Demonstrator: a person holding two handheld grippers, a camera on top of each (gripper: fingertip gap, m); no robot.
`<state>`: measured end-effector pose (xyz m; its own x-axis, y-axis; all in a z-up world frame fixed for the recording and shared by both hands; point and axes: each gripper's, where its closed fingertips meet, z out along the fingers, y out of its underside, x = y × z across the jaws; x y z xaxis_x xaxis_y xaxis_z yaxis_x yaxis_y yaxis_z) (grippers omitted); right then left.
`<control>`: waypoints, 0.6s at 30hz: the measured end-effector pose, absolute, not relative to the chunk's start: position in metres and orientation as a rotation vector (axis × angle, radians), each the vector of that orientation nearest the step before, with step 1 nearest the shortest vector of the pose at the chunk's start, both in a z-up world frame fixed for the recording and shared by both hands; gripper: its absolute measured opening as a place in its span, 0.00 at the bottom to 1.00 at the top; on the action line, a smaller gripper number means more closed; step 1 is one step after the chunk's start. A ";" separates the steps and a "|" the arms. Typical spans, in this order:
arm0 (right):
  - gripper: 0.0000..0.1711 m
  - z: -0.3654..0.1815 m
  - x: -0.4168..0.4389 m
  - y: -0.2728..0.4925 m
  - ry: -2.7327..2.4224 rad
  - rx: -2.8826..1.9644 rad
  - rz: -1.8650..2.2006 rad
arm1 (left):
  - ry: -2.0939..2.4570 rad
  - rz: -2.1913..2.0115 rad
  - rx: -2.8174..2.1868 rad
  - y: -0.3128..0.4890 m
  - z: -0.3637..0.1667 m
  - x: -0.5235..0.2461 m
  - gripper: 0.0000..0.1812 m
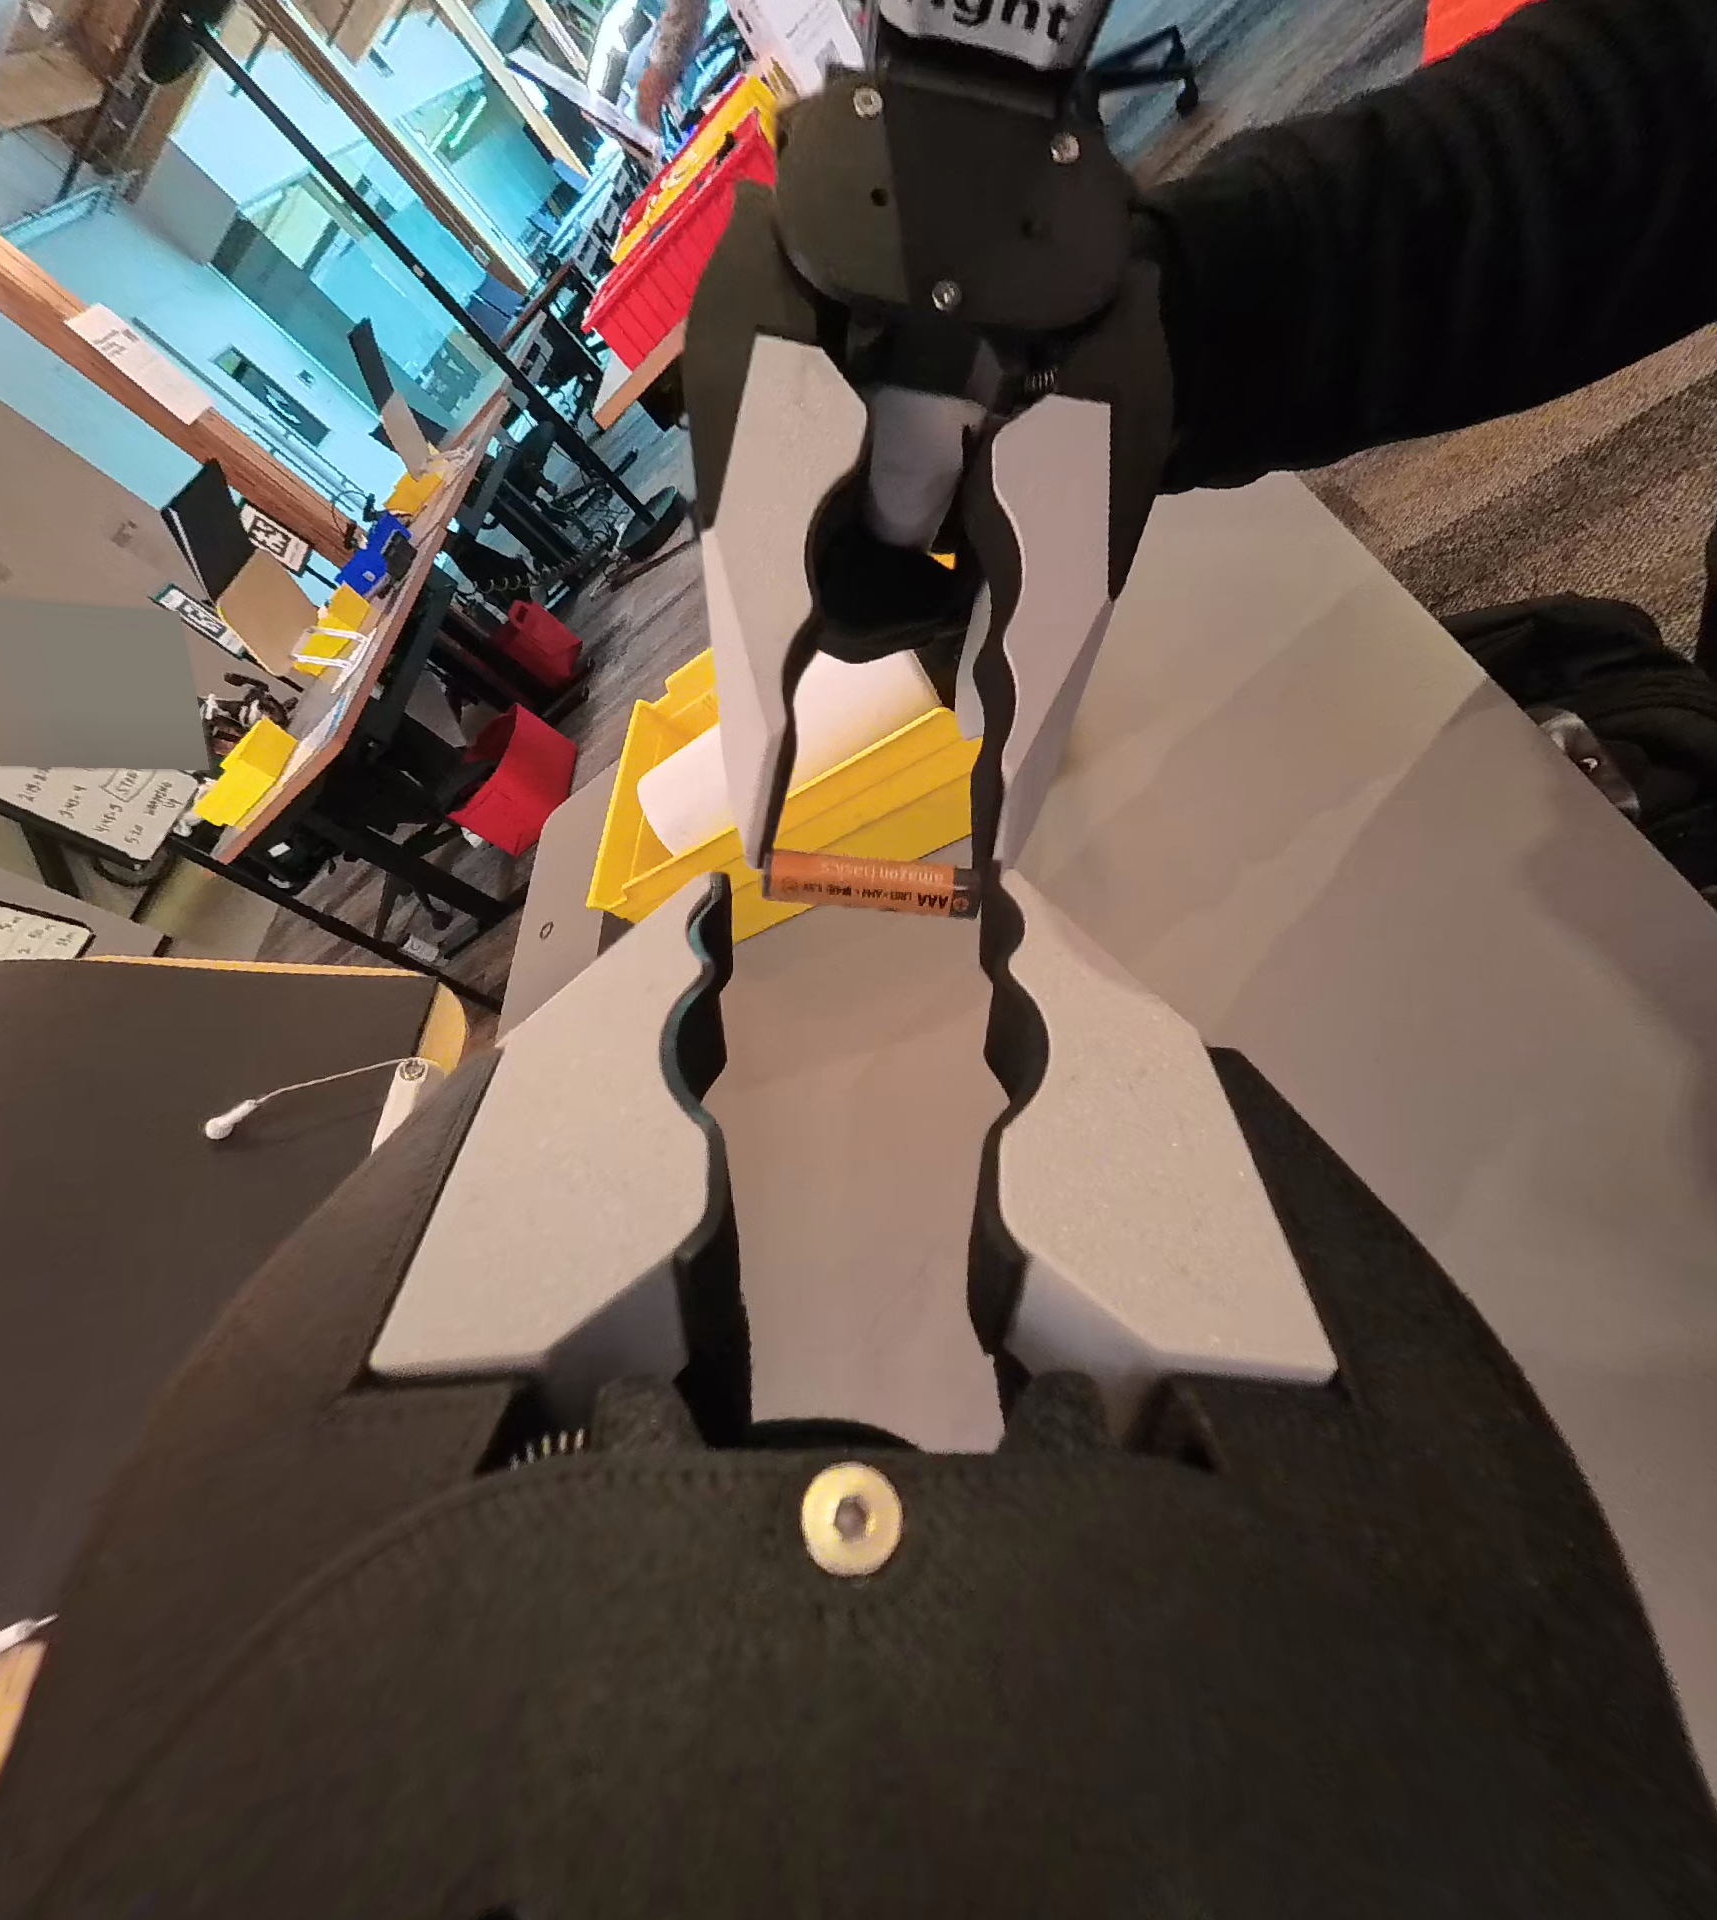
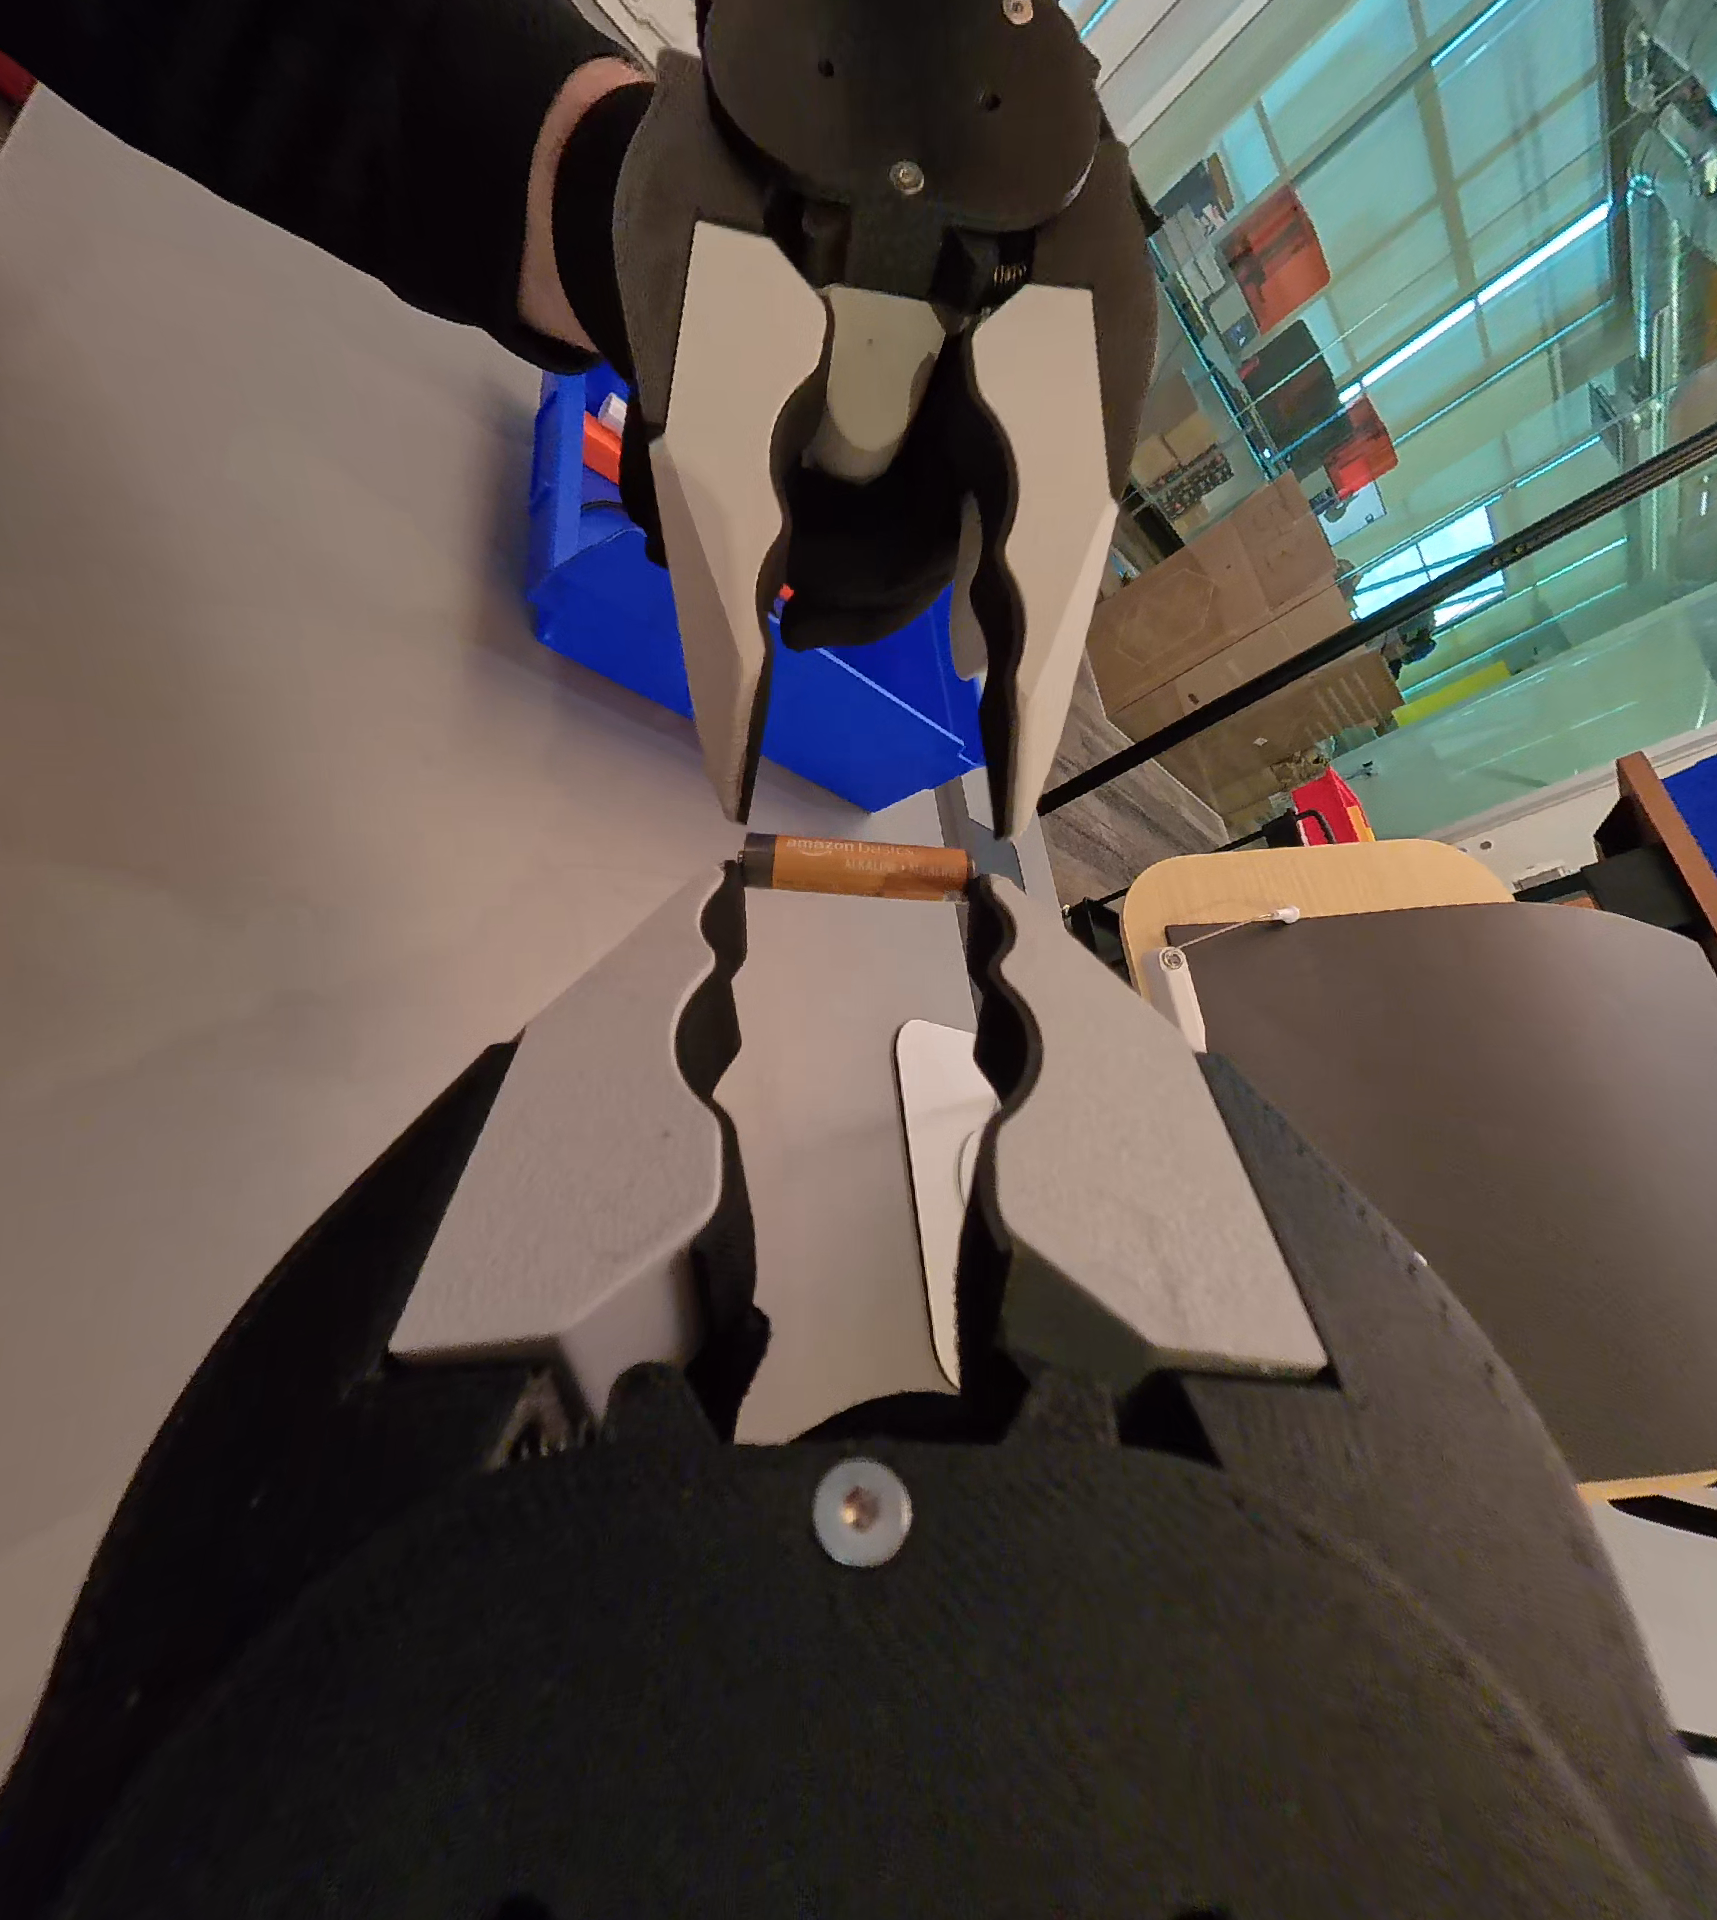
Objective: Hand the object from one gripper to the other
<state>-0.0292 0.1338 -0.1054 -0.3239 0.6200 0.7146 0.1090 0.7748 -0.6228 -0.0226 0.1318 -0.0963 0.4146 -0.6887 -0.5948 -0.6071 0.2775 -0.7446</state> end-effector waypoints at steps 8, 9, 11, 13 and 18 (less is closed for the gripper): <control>0.24 -0.103 -0.026 0.140 -1.819 -0.601 0.616 | 1.210 -0.066 -1.410 0.133 -0.097 -0.031 0.26; 0.24 -0.102 -0.025 0.140 -1.807 -0.609 0.635 | 1.193 -0.074 -1.414 0.133 -0.097 -0.032 0.25; 0.24 -0.098 -0.023 0.145 -1.771 -0.631 0.655 | 1.113 -0.128 -1.427 0.136 -0.095 -0.034 0.26; 0.24 -0.094 -0.023 0.151 -1.721 -0.662 0.666 | 0.998 -0.230 -1.429 0.138 -0.090 -0.035 0.25; 0.24 -0.083 -0.022 0.166 -1.549 -0.711 0.629 | 0.685 -0.504 -1.422 0.145 -0.087 -0.044 0.25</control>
<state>-0.0224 0.1663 -0.0825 -0.0530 0.7511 0.6581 0.0791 0.6601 -0.7470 -0.0438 0.1451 -0.0869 0.7138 -0.6885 -0.1280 -0.0821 0.0993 -0.9917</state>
